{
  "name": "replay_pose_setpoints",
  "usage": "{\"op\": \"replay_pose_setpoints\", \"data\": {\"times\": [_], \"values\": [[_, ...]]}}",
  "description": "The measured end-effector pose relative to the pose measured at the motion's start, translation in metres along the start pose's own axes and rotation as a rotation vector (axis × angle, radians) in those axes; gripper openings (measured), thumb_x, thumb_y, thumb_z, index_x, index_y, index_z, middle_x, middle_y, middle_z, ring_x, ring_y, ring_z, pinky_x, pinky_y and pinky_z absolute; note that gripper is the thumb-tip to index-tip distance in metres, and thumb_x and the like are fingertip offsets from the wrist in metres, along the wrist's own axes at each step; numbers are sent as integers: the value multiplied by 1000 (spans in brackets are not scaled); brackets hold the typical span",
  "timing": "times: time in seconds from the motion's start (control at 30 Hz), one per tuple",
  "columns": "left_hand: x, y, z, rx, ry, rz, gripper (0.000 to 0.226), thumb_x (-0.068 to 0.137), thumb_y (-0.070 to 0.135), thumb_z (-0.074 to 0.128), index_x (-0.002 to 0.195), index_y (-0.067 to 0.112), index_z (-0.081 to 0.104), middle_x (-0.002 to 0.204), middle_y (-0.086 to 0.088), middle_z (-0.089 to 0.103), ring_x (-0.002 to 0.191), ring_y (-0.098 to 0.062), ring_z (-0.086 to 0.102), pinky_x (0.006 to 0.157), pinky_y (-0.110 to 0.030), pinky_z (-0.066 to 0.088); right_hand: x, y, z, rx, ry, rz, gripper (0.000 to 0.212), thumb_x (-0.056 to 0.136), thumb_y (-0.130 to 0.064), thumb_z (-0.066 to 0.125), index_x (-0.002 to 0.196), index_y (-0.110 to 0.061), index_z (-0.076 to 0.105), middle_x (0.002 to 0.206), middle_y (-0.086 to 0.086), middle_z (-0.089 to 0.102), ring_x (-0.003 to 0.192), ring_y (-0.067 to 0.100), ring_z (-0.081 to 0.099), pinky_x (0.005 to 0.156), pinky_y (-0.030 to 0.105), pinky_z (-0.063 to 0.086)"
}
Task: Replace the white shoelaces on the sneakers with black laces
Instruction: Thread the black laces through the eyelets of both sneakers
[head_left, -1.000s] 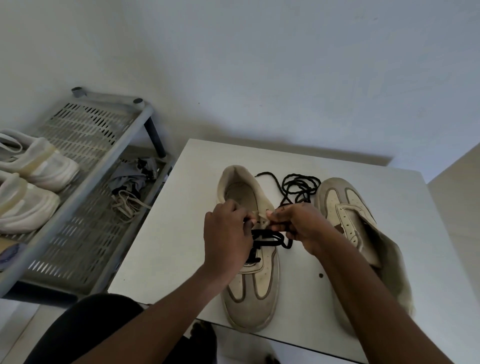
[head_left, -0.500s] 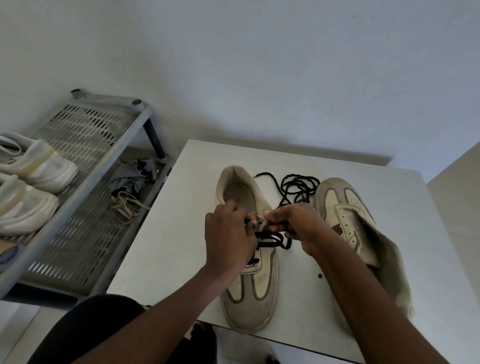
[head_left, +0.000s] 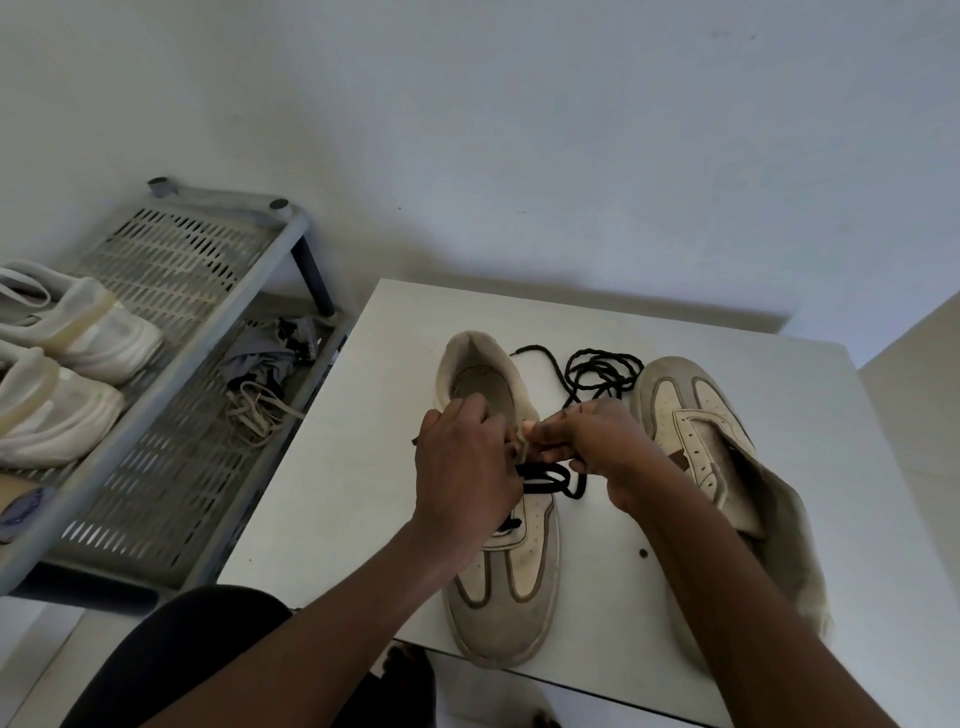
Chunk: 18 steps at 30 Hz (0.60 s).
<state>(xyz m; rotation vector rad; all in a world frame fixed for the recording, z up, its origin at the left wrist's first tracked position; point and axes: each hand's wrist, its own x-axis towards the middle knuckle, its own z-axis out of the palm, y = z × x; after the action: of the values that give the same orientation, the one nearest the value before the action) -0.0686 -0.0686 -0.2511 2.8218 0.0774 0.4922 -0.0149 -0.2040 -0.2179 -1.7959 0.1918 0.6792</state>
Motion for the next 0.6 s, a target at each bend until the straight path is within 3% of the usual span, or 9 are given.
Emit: {"op": "replay_pose_setpoints", "data": {"times": [0.17,0.37,0.47,0.6], "values": [[0,0,2,-34,-22,-49,17,57,9,81,66,18,69,69,4,56,64,-16,53,64,-28,28,-2,0,-3,-105,-51,-53,6,88,-6,66,84,-4,70,73,4,71,62,4,65,56,17,45],[0,-8,4,-54,-63,-65,8,75,14,72,78,21,75,73,5,59,73,-18,54,67,-29,29,-3,5,-5,-62,-78,-70,12,79,4,70,83,-7,70,74,5,72,64,7,68,52,13,47],[0,-7,4,-49,-66,-66,10,69,11,76,72,19,71,72,5,58,68,-17,54,64,-29,30,-2,3,-7,-106,-75,-84,9,80,-14,75,86,-9,70,78,3,74,68,7,68,59,19,47],[0,-7,3,-45,-55,-52,13,68,11,78,70,17,68,71,3,57,63,-17,53,62,-29,29,-2,1,6,-354,20,-115,30,77,-40,76,76,-11,69,72,3,73,63,9,64,62,24,54]]}}
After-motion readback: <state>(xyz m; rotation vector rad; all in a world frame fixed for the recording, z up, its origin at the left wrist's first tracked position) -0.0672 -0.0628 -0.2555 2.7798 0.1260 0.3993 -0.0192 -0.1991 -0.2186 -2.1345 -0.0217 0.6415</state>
